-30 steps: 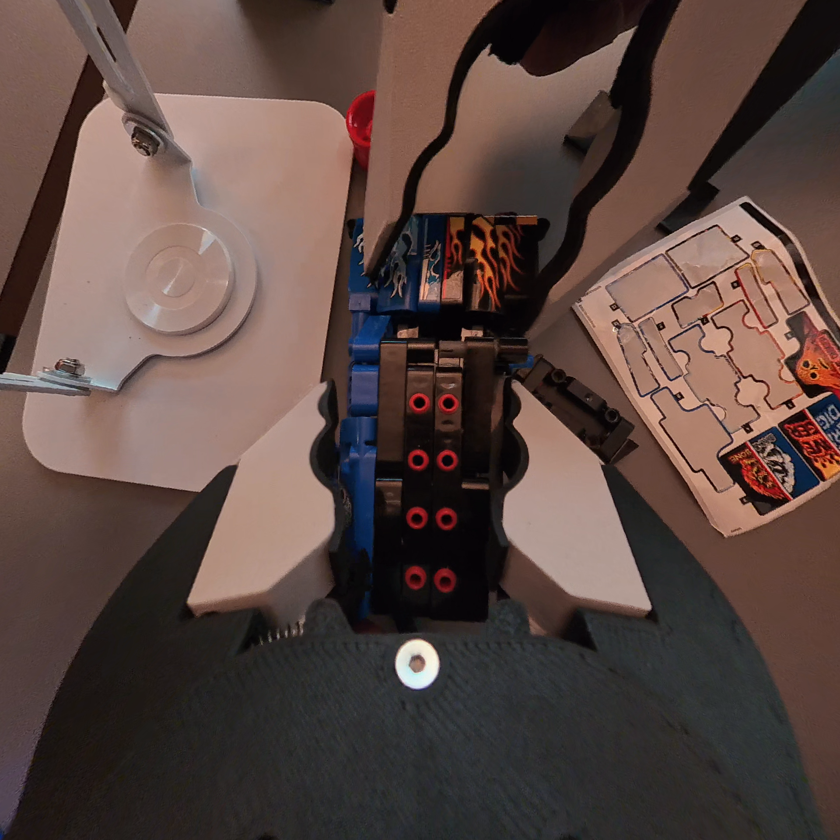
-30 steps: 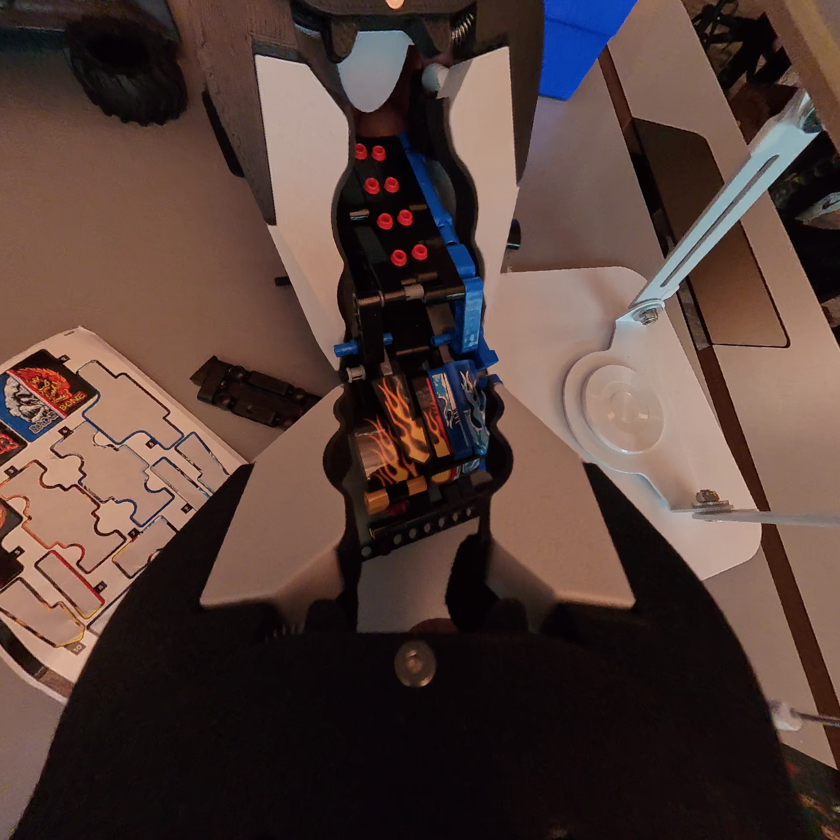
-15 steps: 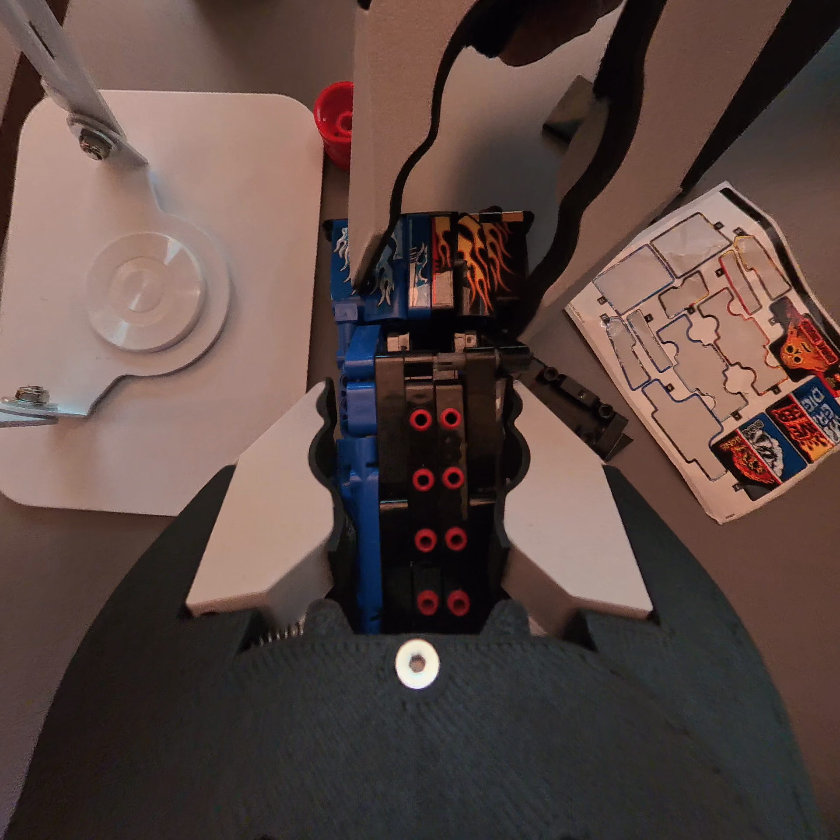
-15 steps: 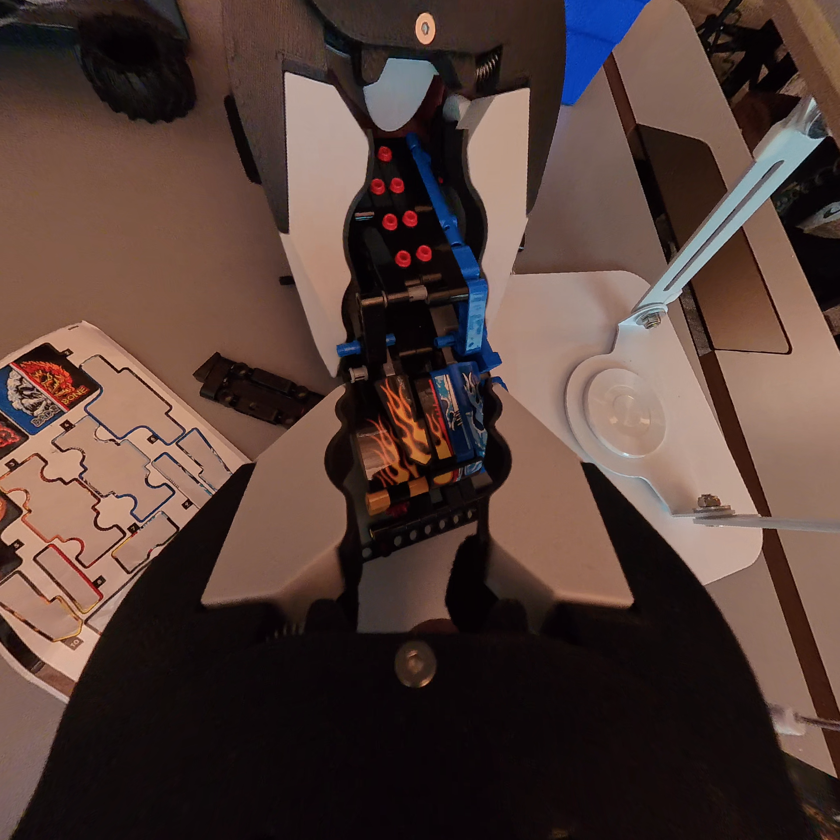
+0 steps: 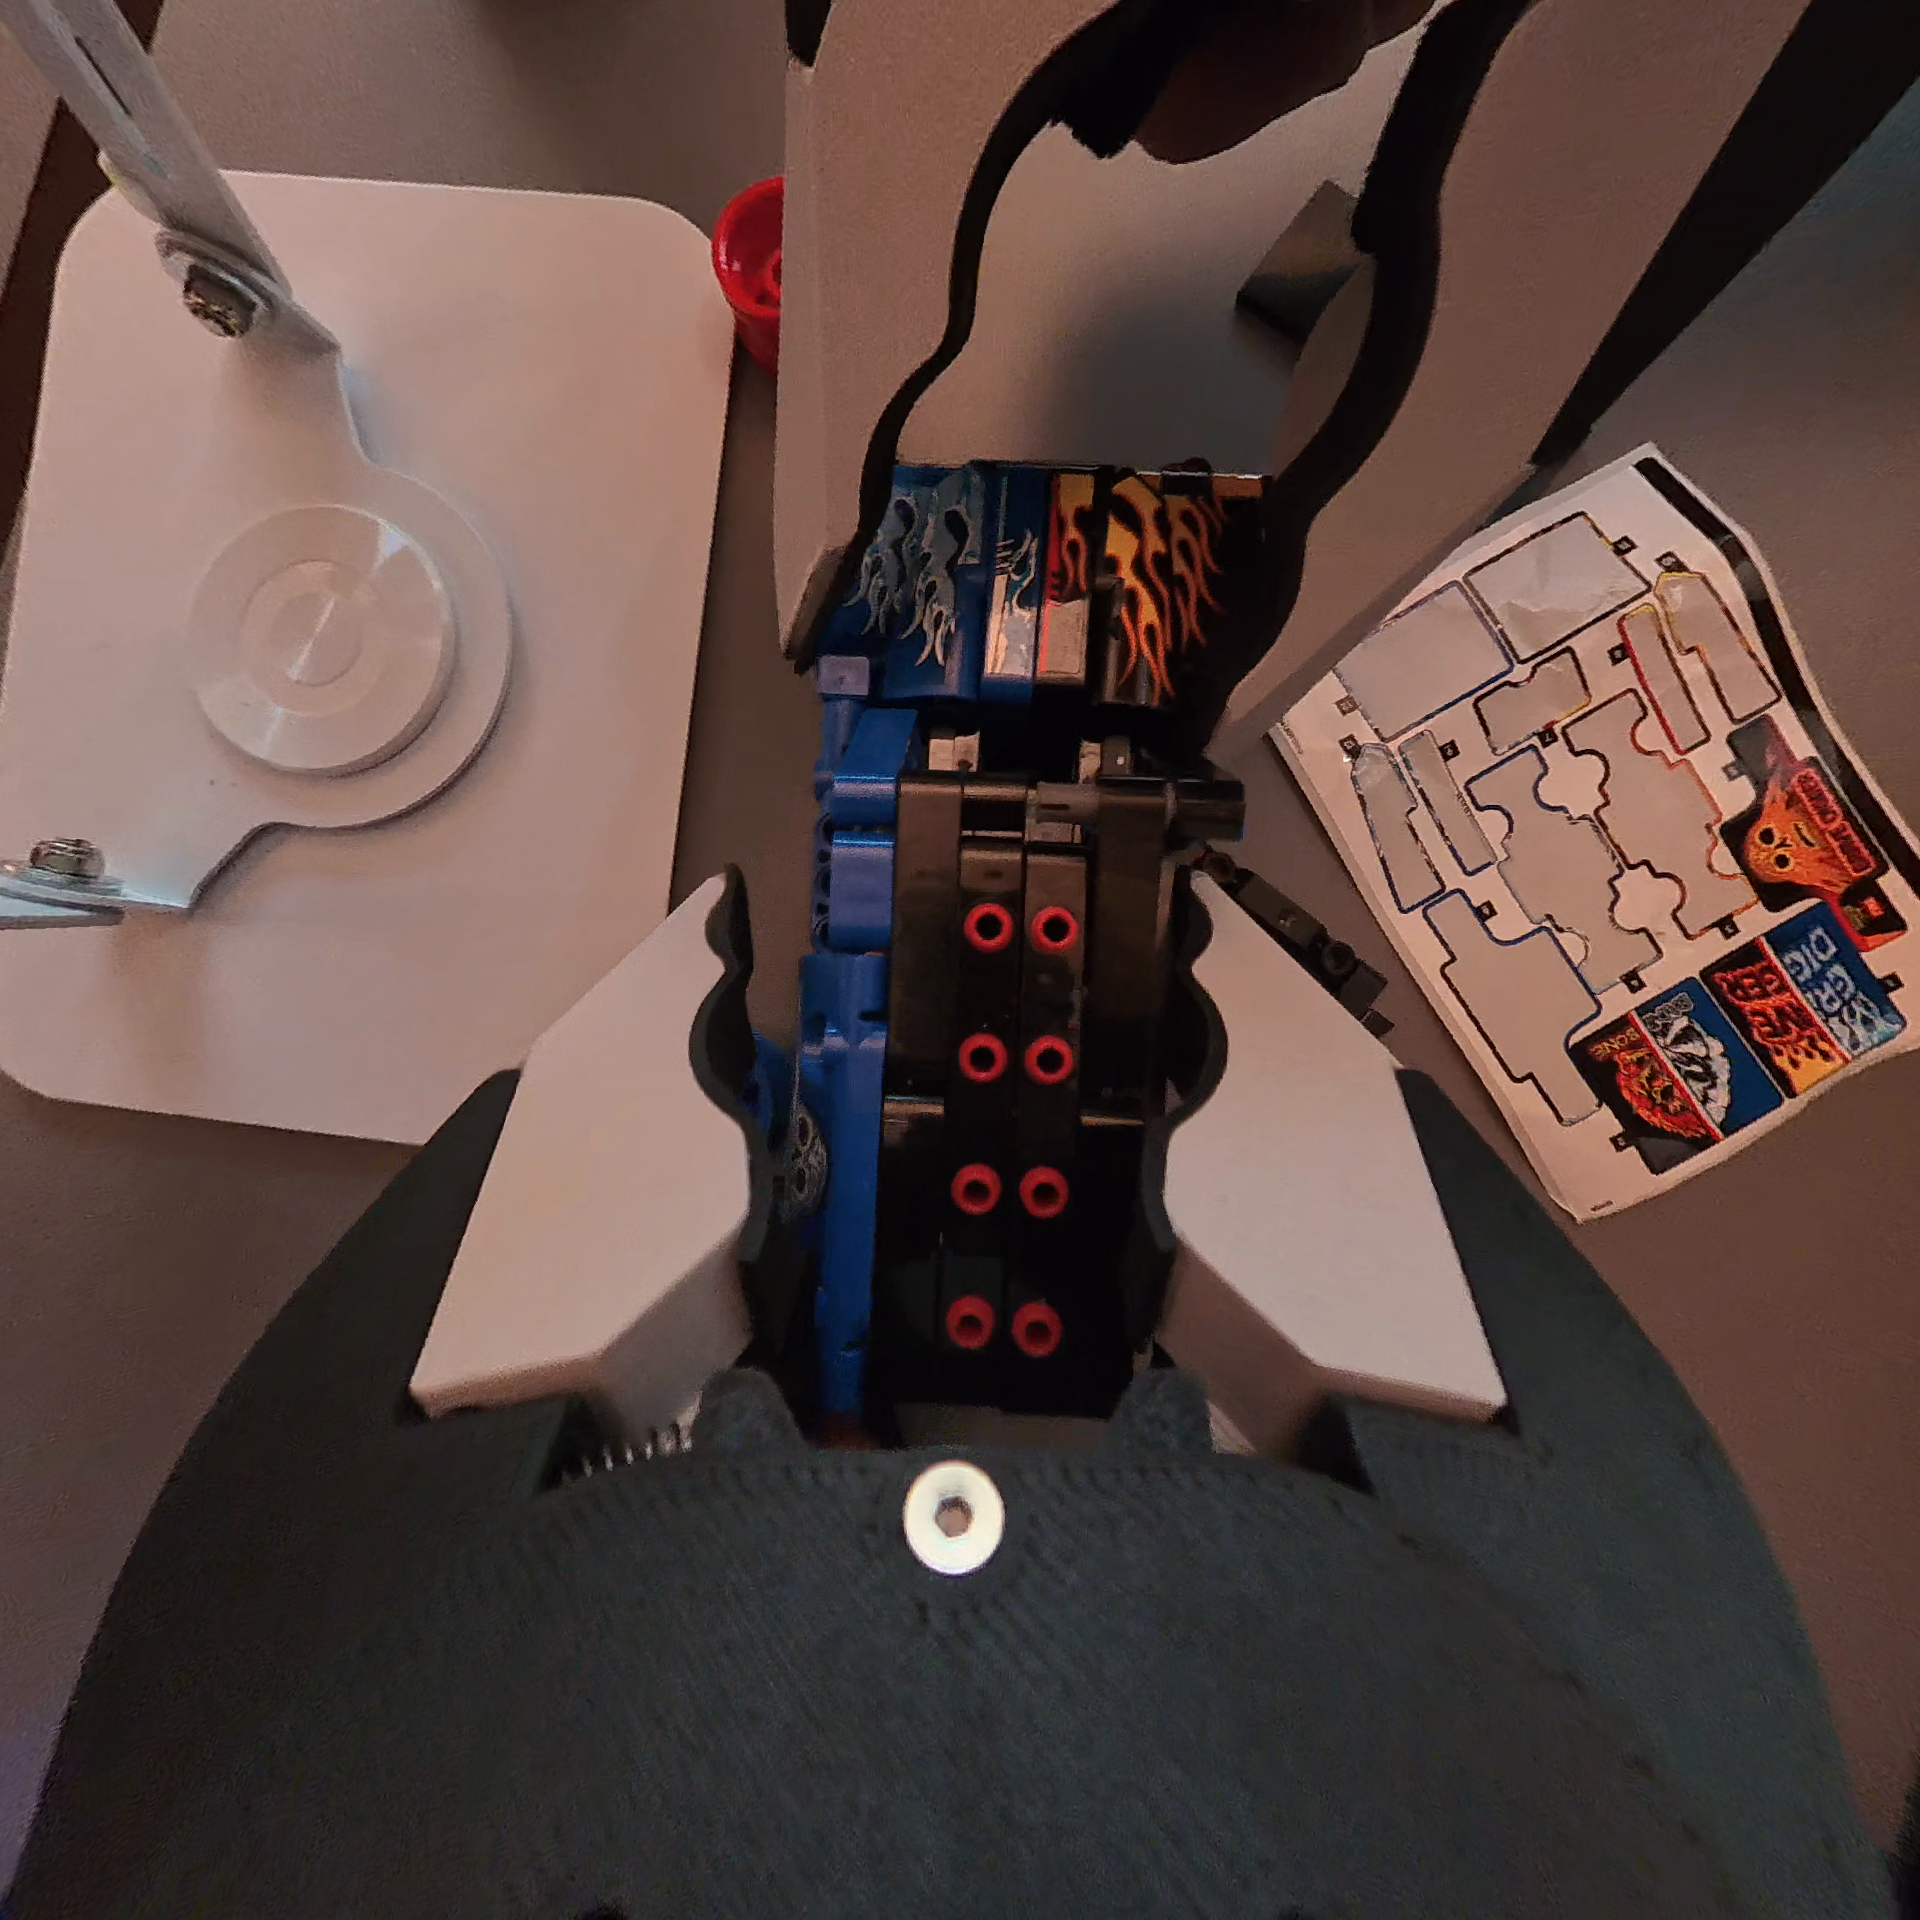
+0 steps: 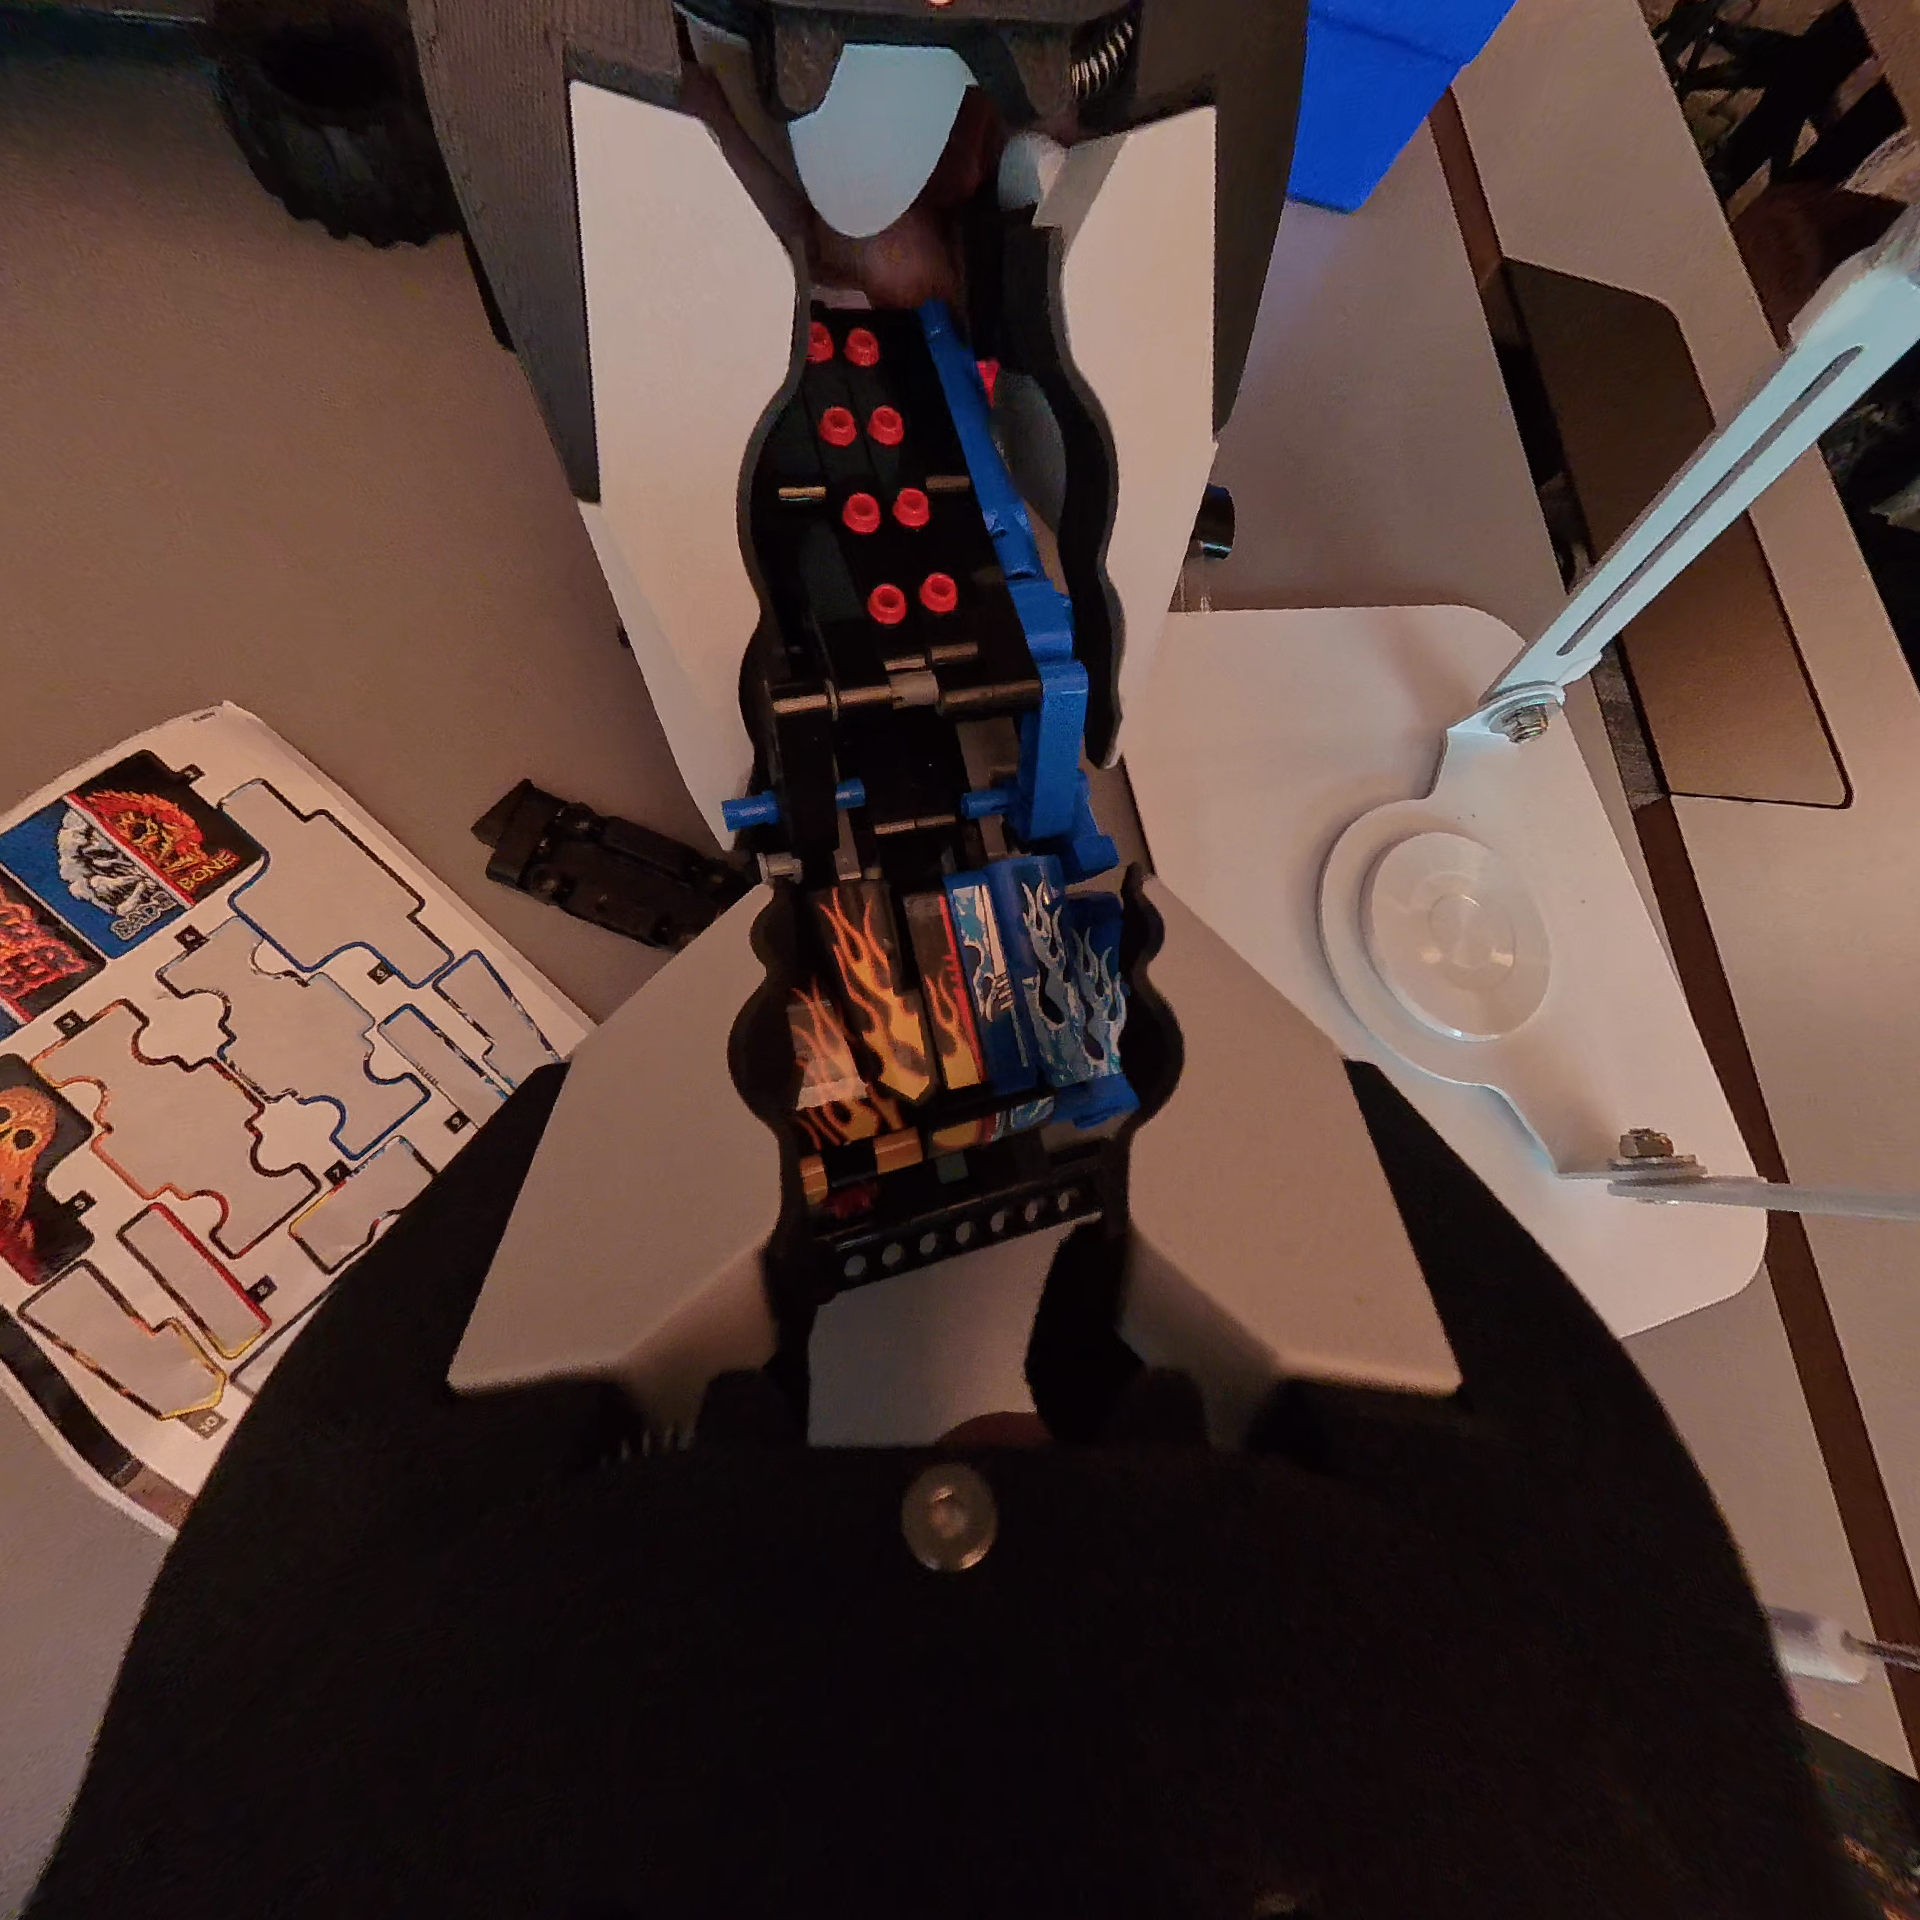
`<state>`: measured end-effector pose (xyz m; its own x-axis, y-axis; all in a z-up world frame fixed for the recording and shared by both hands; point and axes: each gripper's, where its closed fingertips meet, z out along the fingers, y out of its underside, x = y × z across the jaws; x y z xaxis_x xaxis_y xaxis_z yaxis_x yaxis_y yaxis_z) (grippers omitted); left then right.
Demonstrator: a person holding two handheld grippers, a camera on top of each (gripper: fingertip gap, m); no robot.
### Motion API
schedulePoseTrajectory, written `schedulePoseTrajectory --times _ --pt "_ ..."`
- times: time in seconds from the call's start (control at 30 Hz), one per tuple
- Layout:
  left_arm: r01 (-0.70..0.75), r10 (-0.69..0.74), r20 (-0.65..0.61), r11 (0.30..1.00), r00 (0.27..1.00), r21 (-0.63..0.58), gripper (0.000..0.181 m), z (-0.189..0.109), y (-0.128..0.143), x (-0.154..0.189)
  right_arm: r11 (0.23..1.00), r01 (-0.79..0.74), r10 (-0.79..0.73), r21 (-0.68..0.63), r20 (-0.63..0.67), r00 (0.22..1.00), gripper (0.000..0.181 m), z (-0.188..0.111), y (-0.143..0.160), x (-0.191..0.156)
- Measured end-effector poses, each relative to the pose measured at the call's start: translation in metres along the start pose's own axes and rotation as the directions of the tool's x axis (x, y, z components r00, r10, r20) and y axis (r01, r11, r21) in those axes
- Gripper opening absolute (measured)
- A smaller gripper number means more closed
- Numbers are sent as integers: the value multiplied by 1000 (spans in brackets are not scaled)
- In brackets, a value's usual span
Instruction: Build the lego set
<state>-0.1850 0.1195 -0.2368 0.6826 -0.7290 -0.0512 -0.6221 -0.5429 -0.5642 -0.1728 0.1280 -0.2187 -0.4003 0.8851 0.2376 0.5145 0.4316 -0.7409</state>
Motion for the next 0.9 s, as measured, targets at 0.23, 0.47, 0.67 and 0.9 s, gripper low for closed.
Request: schedulePoseTrajectory --times 0.23,0.47,0.67,0.9 --pt "13 -14 18 1000 1000 25 84 -13 0 -3 999 35 -36 -33 -38 999 63 -10 -2 4" --pt "61 -61 43 998 997 1 64 -14 2 -6 990 101 -108 -98 -74 991 40 -23 -4 4" --pt "195 -197 95 980 976 30 64 -14 1 -23 990 90 -92 -105 -12 996 17 -22 -11 -11" --pt "280 -284 48 957 958 76 65 -12 -7 -25 970 113 -142 -217 -125 982 19 1 9 -3"
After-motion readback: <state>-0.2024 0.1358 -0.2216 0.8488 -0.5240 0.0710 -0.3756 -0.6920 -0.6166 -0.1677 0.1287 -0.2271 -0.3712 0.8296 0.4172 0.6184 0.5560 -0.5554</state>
